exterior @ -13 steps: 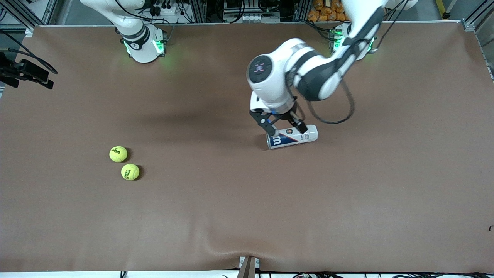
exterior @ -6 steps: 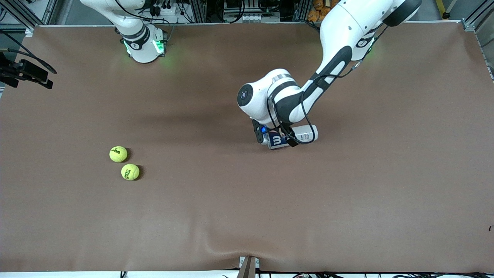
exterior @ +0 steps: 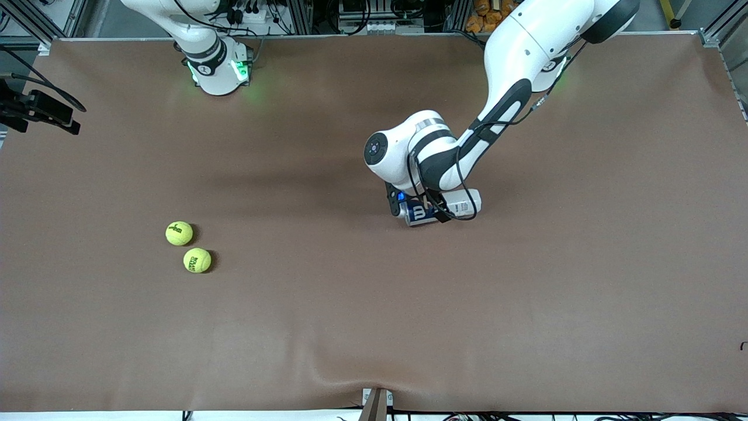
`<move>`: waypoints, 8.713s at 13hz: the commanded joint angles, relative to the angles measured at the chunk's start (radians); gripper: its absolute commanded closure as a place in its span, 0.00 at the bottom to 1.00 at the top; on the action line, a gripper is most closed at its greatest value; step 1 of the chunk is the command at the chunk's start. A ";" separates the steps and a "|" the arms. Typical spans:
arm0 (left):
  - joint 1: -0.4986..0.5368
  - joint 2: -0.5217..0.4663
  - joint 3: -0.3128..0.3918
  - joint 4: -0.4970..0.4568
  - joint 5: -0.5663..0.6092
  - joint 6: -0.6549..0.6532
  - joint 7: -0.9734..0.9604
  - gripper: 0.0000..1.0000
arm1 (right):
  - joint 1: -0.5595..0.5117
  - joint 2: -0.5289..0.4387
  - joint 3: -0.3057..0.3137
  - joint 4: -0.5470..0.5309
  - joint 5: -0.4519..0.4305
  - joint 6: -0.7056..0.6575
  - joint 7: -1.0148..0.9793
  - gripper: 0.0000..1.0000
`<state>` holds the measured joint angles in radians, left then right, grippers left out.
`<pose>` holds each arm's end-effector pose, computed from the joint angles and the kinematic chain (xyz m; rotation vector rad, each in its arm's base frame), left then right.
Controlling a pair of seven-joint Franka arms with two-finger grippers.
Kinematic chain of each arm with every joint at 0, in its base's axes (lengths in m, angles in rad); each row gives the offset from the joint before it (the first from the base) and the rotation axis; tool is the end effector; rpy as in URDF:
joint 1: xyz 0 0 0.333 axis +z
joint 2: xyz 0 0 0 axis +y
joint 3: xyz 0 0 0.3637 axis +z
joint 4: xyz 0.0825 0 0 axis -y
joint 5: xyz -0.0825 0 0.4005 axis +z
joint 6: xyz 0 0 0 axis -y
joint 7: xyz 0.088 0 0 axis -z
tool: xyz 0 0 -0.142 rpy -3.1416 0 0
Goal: Insert tennis ball vertically with right arm
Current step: 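Close the left gripper around the can's body, then lift the can with the left gripper and turn it upright, then carry the upright can with the left gripper toward the table middle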
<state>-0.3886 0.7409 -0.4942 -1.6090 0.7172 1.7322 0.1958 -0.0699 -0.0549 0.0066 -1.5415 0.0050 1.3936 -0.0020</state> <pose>0.5111 -0.4338 0.1996 -2.0576 1.6622 0.4755 0.5280 -0.0326 0.6670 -3.1292 0.0950 0.1454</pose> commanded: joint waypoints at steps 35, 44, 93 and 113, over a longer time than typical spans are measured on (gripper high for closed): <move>0.005 0.078 0.032 0.014 0.053 0.021 -0.039 0.17 | -0.024 -0.020 0.012 -0.019 0.015 -0.005 -0.007 0.00; 0.005 0.064 -0.032 0.135 0.036 0.024 -0.018 0.16 | -0.013 -0.019 0.015 -0.017 0.009 -0.005 -0.010 0.00; -0.045 0.111 0.031 0.149 -0.292 1.041 -0.291 0.28 | -0.017 0.023 0.013 0.070 0.000 -0.093 -0.010 0.00; -0.694 0.054 0.686 0.144 -0.286 1.069 -1.148 0.28 | -0.014 0.024 0.013 0.070 -0.002 -0.087 -0.010 0.00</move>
<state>-1.0625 0.7833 0.1636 -1.4608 0.4274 2.7717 -0.9007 -0.0815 -0.0414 0.0181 -1.4915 0.0062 1.3132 -0.0026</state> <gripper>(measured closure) 0.282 0.000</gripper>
